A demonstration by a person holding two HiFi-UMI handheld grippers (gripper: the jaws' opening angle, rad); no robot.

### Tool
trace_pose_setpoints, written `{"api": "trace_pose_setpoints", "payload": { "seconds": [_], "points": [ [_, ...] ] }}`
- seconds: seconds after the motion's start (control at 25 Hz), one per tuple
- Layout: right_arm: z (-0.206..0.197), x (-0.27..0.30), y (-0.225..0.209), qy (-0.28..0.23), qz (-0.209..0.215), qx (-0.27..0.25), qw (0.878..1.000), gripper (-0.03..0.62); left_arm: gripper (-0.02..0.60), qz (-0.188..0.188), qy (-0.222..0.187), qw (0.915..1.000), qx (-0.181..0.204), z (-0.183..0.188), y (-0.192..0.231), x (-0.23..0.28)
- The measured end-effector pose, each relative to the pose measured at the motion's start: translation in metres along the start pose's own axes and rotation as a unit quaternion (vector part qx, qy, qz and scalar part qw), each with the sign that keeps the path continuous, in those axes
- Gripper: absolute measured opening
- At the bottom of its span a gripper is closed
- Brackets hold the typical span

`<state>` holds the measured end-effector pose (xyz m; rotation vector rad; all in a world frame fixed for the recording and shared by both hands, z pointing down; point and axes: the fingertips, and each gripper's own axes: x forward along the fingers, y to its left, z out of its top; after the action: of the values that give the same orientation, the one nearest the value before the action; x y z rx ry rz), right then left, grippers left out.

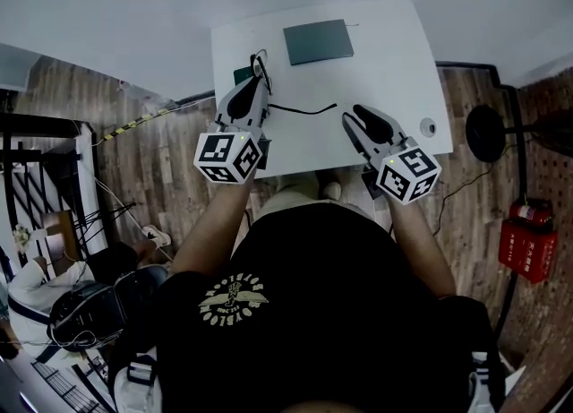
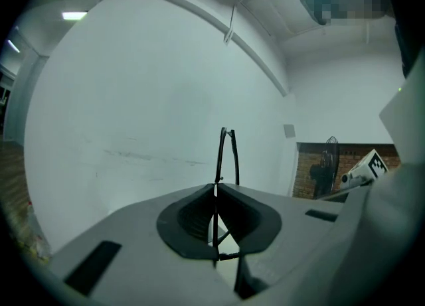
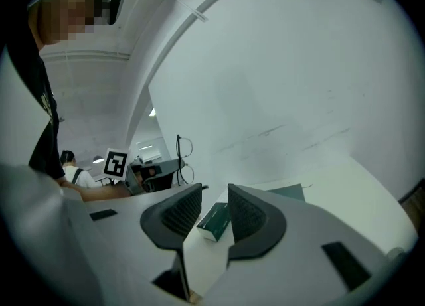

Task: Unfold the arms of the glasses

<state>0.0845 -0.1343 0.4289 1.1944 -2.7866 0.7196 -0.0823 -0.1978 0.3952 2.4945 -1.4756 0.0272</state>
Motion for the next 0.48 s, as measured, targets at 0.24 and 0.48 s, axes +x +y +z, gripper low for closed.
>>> {"api": "trace_pose_setpoints", "payload": {
  "seconds": [0.24, 0.48],
  "points": [
    [0.040, 0.004, 0.011, -0.037, 0.003, -0.037, 0.999, 0.098, 0.020, -0.001, 0.027, 0.9988, 0.041, -0.013, 0.002, -0.001],
    [0.043, 0.029, 0.046, -0.018, 0.051, -0.060, 0.997, 0.094, 0.020, -0.053, 0.041, 0.9971, 0.035, -0.020, -0.027, 0.006]
  ]
}}
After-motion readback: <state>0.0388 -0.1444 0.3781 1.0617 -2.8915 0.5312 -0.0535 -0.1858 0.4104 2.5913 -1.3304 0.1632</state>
